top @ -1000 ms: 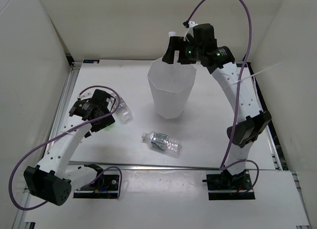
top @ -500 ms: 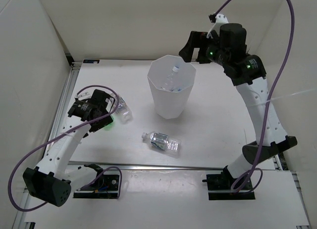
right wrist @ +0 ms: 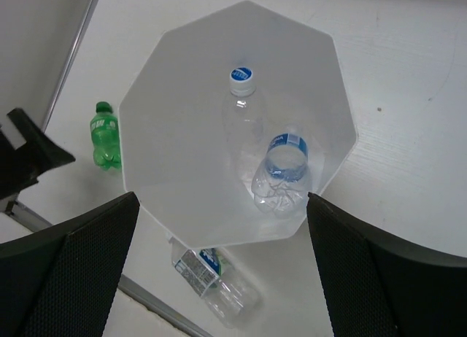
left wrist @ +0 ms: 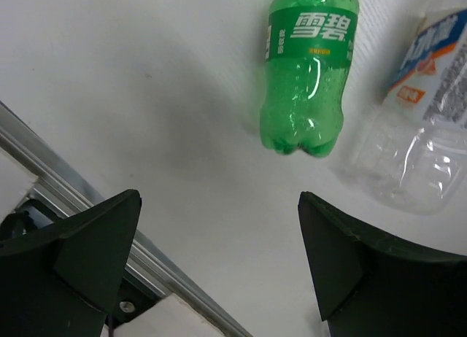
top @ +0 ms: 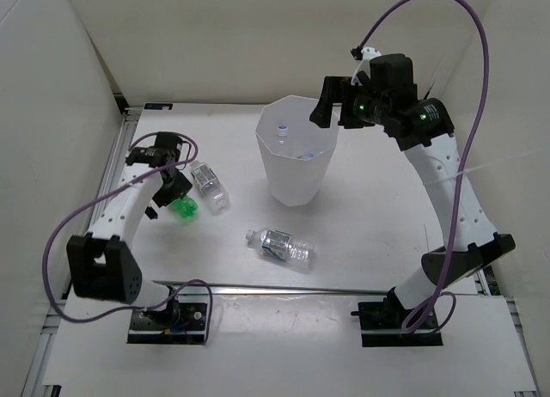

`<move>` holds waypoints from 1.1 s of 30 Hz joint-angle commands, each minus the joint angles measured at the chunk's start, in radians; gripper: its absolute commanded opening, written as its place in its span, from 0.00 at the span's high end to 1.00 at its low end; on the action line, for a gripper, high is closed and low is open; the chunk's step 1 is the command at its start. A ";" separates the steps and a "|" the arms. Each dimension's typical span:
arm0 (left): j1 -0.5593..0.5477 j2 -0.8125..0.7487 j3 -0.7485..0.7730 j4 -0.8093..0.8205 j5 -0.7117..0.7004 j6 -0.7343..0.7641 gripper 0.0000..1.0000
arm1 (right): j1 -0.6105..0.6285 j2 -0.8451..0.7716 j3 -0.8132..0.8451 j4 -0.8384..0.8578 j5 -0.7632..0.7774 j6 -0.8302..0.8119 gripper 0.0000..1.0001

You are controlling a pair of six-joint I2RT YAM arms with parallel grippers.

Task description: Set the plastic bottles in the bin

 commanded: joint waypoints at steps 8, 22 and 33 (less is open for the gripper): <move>0.113 0.272 0.134 0.121 0.128 -0.054 0.00 | -0.001 -0.108 -0.045 -0.062 -0.055 -0.048 0.02; 0.163 0.476 0.157 0.156 0.192 -0.068 0.34 | -0.010 -0.166 -0.111 -0.071 -0.073 -0.057 0.01; 0.172 0.431 0.189 0.125 0.178 -0.059 0.69 | -0.010 -0.166 -0.122 -0.080 -0.064 -0.057 0.01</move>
